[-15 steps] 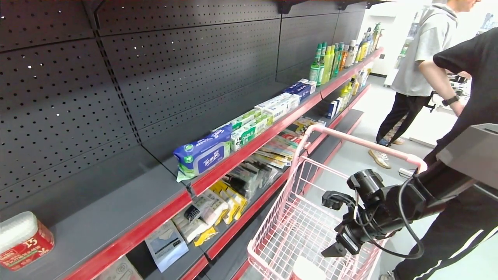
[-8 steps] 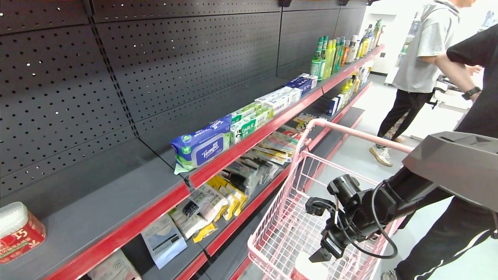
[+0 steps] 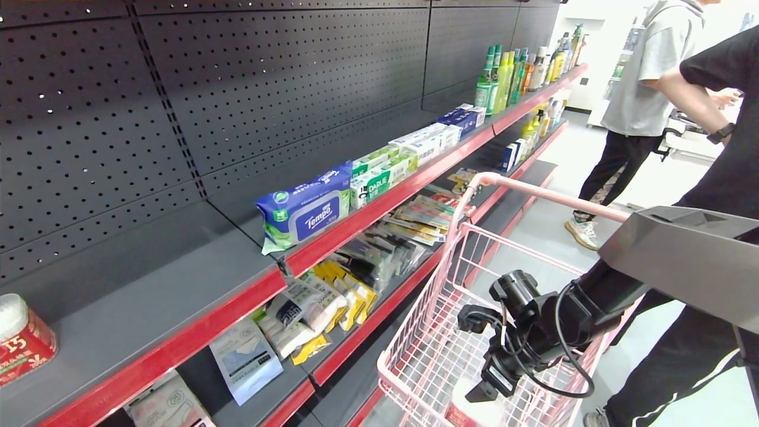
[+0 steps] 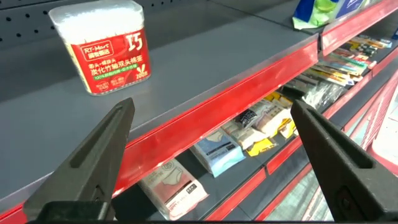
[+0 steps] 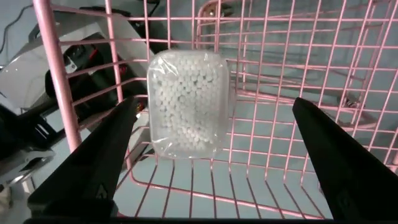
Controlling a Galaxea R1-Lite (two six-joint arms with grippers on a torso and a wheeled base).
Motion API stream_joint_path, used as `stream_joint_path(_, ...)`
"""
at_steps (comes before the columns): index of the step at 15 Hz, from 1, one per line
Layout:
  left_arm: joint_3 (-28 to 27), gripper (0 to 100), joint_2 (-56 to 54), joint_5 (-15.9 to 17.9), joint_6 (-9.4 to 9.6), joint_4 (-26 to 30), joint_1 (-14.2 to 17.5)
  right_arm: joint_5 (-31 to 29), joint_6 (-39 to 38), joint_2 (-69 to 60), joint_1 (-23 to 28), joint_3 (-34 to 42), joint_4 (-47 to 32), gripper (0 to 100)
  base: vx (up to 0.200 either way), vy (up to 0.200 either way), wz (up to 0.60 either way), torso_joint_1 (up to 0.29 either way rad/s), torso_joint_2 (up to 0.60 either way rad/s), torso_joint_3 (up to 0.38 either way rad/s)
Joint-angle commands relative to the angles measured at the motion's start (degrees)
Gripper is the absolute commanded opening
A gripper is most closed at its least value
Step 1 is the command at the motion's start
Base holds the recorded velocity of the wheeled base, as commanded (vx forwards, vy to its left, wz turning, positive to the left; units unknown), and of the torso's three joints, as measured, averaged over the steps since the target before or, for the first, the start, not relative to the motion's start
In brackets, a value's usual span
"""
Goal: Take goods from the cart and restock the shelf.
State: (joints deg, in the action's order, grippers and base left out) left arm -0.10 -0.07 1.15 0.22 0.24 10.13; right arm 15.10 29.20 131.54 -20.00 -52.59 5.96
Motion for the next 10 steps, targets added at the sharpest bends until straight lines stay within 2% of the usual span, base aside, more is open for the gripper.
stream_joint_path(1,0.1,100,0.07,0.0,0.04,0.02,-0.02,-0.69,0.25,0.12,-0.03,0.82,0.1,100,0.0,0.0,0.0,0.0,0.0,0.0)
stream_joint_path(6,0.01,100,0.07,0.0,-0.04,0.02,0.06,-0.78,0.33,-0.4,-0.21,1.7,0.1,100,0.0,0.0,0.0,-0.121,0.3,0.177)
stream_joint_path(10,0.01,100,0.07,0.0,-0.04,0.02,-0.02,-0.69,0.33,-0.4,-1.62,1.97,0.1,100,0.0,0.0,0.0,-0.024,0.06,0.03)
